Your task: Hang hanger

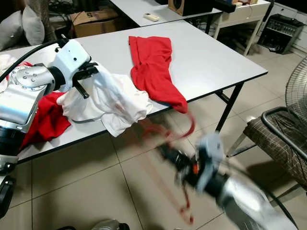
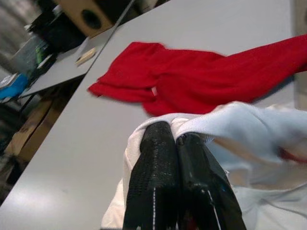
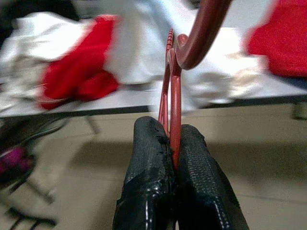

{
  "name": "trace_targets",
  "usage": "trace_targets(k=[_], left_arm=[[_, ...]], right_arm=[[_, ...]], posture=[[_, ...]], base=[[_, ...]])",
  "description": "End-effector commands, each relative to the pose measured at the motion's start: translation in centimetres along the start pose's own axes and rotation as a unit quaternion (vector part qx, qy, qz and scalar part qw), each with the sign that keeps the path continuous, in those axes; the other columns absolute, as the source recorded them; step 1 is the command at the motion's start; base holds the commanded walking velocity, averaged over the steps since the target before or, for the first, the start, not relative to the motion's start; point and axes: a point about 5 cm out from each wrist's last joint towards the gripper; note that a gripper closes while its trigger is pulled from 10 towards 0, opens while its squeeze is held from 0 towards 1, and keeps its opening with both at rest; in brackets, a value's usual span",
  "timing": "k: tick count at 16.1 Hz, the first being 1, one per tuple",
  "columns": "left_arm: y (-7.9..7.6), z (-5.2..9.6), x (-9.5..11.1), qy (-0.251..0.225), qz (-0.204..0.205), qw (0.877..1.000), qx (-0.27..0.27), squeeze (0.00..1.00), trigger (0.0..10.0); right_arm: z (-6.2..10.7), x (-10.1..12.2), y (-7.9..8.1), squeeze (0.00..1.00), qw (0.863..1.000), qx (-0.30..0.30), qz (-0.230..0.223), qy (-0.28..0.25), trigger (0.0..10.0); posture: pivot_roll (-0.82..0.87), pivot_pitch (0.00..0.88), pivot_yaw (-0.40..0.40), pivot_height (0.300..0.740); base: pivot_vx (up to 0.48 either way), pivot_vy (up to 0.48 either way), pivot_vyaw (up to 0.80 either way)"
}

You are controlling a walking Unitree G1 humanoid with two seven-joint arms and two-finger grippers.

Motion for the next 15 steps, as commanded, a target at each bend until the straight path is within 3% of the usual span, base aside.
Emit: trace_targets(k=[1, 4, 8, 10, 11, 13, 15], left_arm=[[-0.5, 0.1, 0.1, 0.000, 0.002, 1.000, -0.017, 0.00, 0.0], [-1.4, 0.3, -0.6, 0.008, 0.010, 1.000, -0.024, 0.00, 0.0], [-1.9, 0.4, -1.3, 0.008, 0.032, 0.999, -0.010, 0.00, 0.0], [-2.4, 0.5, -1.4, 0.006, 0.040, 0.999, -0.014, 0.00, 0.0], [-2.6, 0.8, -1.4, 0.007, 0.043, 0.999, -0.022, 0.00, 0.0], [-2.3, 1.1, -1.2, 0.005, 0.045, 0.999, -0.014, 0.00, 0.0], [-1.7, 1.3, -1.0, -0.002, 0.046, 0.999, 0.002, 0.00, 0.0]], right_arm=[[-0.2, -0.2, -0.6, 0.00, 1.000, -0.014, -0.002, -0.002, 10.0], [-1.8, -0.1, -1.3, 0.00, 1.000, 0.014, -0.006, -0.002, 10.0], [-2.0, 0.2, -0.6, 0.00, 0.999, 0.051, -0.006, -0.006, 10.0], [-2.4, 0.0, -1.0, 0.00, 1.000, 0.027, -0.006, -0.007, 10.0], [-2.8, 0.0, -1.8, 0.00, 1.000, -0.013, -0.014, -0.020, 10.0], [-3.1, -0.1, -1.6, 0.00, 0.999, 0.002, -0.045, -0.027, 10.0], [-3.0, -0.5, -1.8, 0.00, 0.999, -0.011, -0.032, -0.016, 10.0]], posture=[[-0.08, 0.009, 0.082, 0.740], [-0.05, 0.018, 0.049, 0.740], [-0.05, 0.020, 0.021, 0.740], [-0.06, 0.023, 0.017, 0.740], [-0.06, 0.023, 0.017, 0.740], [-0.05, 0.023, 0.014, 0.740], [-0.05, 0.022, 0.012, 0.740]], base=[[0.000, 0.000, 0.00], [0.000, 0.000, 0.00], [0.000, 0.000, 0.00], [0.000, 0.000, 0.00], [0.000, 0.000, 0.00], [0.000, 0.000, 0.00], [0.000, 0.000, 0.00]])
Point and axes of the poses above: a point about 5 cm out from each wrist's last joint towards the gripper, its own z axis pointing back from the gripper into the wrist, its own x axis along the axis of the wrist's last joint, y = z × x, and after that the axes turned 12 degrees about z, right-handed
